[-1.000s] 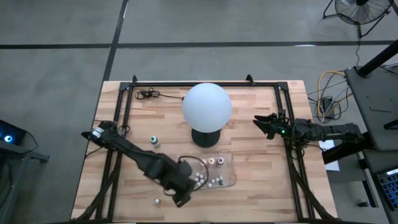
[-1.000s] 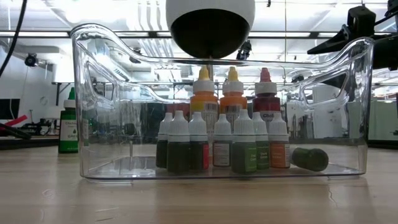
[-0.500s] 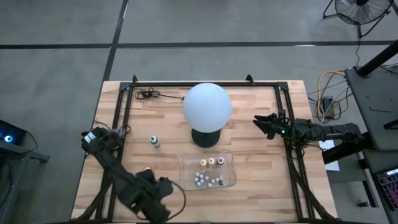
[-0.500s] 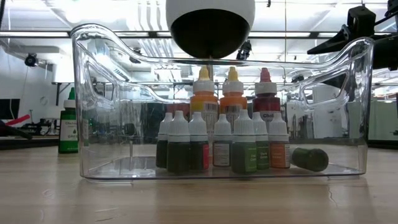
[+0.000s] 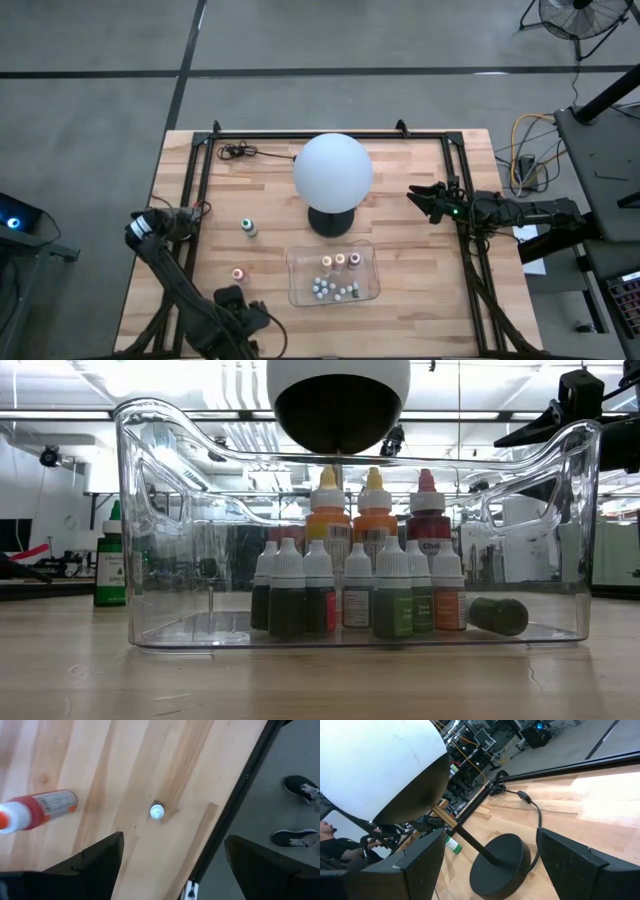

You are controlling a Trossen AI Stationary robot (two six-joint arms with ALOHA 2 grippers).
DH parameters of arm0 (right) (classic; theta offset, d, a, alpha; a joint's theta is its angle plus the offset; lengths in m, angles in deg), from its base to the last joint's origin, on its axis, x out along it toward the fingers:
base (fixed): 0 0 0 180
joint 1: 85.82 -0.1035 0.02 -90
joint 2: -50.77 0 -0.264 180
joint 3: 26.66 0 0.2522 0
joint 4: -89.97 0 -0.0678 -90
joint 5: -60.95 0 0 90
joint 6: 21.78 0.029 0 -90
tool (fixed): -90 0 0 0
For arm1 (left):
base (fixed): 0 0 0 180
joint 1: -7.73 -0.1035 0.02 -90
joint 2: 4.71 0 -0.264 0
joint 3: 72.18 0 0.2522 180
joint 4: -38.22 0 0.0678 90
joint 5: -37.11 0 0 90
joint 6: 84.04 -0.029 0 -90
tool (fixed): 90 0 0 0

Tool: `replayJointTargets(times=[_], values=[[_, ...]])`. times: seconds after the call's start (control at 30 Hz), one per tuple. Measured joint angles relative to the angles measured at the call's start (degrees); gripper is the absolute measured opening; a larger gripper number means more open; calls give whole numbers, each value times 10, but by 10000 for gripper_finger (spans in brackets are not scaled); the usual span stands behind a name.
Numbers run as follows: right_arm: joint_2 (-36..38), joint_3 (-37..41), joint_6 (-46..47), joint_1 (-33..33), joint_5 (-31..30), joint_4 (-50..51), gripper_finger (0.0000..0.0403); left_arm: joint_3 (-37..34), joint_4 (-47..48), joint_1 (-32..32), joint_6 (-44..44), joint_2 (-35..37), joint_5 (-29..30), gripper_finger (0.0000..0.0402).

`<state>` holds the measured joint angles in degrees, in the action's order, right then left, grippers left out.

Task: Pick & Place food coloring
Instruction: Put the small blue food coloring bottle into the transparent bin

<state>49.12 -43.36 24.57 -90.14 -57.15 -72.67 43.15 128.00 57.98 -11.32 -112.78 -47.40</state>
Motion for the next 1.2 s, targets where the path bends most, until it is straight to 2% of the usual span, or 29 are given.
replayJointTargets(times=[0.3, 0.63, 0.9, 1.2], values=[[0, 0, 0, 0, 0, 0, 302, -118, -103, 1, 0, -1, 0, 310], [0, 0, 0, 0, 0, 0, 302, -216, -217, 0, 26, -1, 0, 310], [0, 0, 0, 0, 0, 0, 302, -259, -238, -5, 32, -1, 0, 310], [0, 0, 0, 0, 0, 0, 302, -254, -262, -6, 23, -1, -6, 310]])
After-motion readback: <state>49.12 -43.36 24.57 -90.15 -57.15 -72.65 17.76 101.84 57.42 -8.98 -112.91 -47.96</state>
